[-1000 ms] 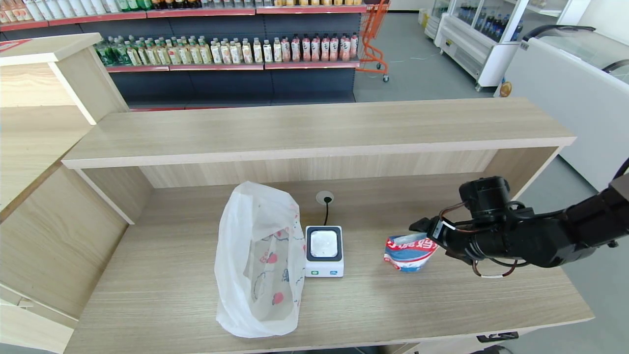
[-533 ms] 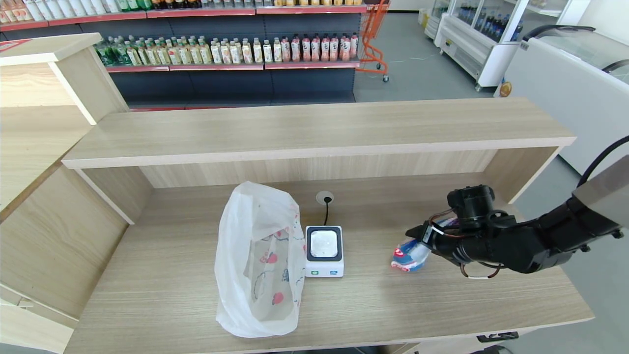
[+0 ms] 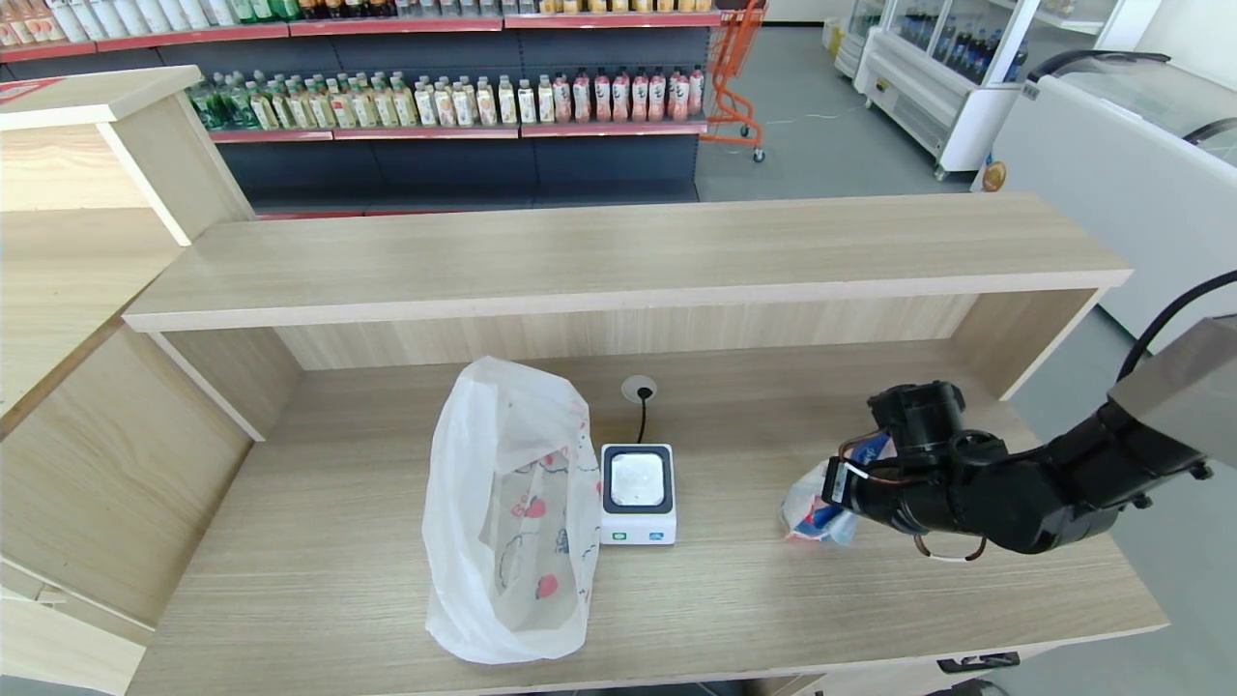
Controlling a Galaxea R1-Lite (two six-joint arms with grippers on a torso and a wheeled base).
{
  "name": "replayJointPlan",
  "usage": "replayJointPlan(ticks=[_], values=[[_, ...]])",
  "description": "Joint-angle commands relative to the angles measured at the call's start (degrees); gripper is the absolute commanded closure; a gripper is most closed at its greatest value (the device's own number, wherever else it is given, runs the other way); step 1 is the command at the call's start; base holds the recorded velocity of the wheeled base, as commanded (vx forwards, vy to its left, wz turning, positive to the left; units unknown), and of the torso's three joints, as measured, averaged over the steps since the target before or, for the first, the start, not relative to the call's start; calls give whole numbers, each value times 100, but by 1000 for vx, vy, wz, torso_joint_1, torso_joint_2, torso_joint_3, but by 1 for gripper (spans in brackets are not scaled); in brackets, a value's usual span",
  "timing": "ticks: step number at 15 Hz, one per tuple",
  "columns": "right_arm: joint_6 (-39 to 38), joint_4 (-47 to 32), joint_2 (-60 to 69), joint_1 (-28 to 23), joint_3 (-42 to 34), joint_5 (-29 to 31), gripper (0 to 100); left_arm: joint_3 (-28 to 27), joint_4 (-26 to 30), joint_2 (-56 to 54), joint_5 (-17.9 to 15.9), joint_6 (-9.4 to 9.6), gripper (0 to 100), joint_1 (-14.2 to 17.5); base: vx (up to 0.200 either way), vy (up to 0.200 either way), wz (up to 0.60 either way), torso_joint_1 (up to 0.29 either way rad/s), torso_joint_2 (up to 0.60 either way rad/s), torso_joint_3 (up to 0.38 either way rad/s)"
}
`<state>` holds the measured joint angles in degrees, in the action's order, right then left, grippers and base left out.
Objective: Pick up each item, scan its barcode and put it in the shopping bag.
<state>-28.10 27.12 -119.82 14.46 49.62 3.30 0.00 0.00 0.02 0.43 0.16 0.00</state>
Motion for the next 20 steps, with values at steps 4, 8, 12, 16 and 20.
replayJointPlan(ticks=[4,8,12,16,20], values=[[-38,-84,1585,-224,-382,-1253,100,0,0,-2,1,2,0,0,0,0,0,0,0,0],[24,-234,3263,-417,-919,-3099,100,0,0,-2,1,2,0,0,0,0,0,0,0,0],[1175,-208,3914,-637,-1305,-5112,100,0,0,-2,1,2,0,0,0,0,0,0,0,0],[2740,-251,3967,-883,-1499,-6992,100,0,0,-2,1,2,0,0,0,0,0,0,0,0],[2740,-682,4186,-857,-1507,-7423,100,0,0,6,1,2,0,0,0,0,0,0,0,0]])
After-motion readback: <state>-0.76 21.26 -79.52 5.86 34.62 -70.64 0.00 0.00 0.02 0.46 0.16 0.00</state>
